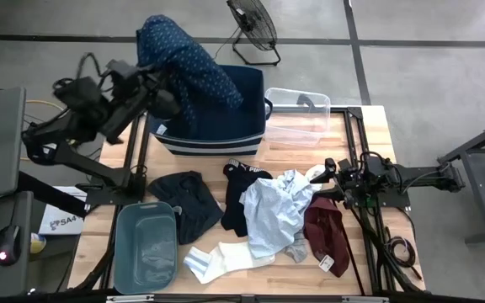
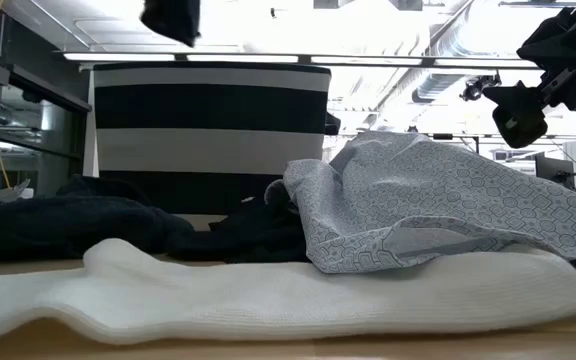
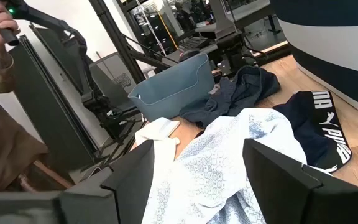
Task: Pick & Place Cloths
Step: Put the blue shirt into the blue bin
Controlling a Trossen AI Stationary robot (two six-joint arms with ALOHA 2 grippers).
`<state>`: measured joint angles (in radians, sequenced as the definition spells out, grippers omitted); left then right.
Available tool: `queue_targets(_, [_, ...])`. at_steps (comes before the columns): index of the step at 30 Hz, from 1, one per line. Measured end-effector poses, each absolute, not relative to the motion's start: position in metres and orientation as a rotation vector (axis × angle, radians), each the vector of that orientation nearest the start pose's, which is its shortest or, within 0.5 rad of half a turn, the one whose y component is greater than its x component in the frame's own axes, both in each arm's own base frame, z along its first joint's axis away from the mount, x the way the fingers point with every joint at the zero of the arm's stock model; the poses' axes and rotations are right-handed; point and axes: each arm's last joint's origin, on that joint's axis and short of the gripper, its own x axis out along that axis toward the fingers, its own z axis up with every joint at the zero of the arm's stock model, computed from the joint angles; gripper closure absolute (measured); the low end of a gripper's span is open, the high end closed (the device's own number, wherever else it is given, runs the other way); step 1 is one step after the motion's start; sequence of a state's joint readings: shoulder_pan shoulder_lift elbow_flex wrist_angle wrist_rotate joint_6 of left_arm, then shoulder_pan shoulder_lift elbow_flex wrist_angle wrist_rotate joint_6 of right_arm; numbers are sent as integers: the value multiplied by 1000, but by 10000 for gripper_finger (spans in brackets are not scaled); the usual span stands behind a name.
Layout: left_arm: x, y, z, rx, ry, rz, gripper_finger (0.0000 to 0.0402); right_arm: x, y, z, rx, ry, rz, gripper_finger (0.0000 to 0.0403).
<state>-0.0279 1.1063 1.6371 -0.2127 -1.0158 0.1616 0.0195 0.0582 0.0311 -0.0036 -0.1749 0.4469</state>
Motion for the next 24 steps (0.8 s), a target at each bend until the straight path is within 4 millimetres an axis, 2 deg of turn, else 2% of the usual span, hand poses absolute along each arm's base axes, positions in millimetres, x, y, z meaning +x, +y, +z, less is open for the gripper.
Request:
queue_targets(6, [181, 52, 532, -18, -190, 1059, 384, 99, 7, 169, 448, 74, 184, 166])
queue_targets(10, [193, 78, 515, -60, -107, 1084, 384, 99, 7, 169, 448, 74, 184, 166])
queue_targets(16, [208, 124, 479, -167, 113, 1082, 384, 99, 7, 169, 448, 74, 184, 166])
queue_targets(24, [220, 165, 432, -314, 450, 984, 384, 99, 7, 169, 448, 74, 184, 166])
